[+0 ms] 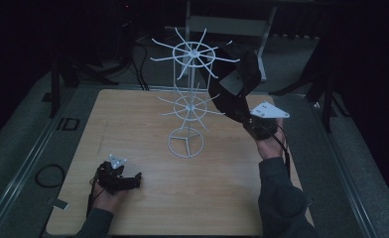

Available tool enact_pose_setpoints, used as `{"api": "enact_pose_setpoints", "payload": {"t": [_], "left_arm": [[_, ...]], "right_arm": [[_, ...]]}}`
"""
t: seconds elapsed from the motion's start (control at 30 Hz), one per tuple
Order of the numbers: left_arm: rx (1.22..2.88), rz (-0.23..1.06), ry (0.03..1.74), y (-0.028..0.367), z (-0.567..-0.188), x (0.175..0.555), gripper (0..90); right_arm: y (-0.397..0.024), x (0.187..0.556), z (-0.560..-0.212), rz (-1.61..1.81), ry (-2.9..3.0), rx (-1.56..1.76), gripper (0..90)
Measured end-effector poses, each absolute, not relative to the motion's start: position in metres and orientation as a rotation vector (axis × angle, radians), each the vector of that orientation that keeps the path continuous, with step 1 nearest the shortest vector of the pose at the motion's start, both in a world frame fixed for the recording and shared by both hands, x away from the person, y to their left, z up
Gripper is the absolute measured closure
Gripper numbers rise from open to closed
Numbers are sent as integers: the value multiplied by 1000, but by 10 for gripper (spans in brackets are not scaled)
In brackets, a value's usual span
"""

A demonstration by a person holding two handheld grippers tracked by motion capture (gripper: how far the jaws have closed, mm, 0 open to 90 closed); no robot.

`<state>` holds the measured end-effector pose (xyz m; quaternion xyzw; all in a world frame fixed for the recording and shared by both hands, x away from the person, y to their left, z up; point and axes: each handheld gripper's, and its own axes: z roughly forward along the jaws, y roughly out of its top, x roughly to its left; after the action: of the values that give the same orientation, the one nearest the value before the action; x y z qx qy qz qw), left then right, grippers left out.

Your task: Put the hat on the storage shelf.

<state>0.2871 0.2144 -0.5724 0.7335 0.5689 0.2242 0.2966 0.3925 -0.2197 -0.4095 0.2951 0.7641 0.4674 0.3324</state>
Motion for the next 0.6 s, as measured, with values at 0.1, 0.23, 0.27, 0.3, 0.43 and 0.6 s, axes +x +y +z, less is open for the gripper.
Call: {"api": "enact_pose_setpoints", "payload": {"t": [0.1,0.23,0.27,0.3,0.43,0.6], "left_arm": [[1950,596,1513,214,-572,287,15],[1951,597,1513,214,-572,287,15],[1950,597,1513,214,-572,287,15],[1951,596,1513,214,-572,287,15],[1952,596,1512,215,-572,287,15],[1952,597,1513,214,-572,287,15]], "right_arm": [[-218,392,-411,1217,2001,764,846],[-216,391,-410,1209,1998,759,768],[-216,391,-410,1209,1998,759,768],[-216,391,-409,1222,2006,765,695],[-217,389,-406,1238,2017,779,599],[-217,386,-406,1266,2050,792,439]]}}
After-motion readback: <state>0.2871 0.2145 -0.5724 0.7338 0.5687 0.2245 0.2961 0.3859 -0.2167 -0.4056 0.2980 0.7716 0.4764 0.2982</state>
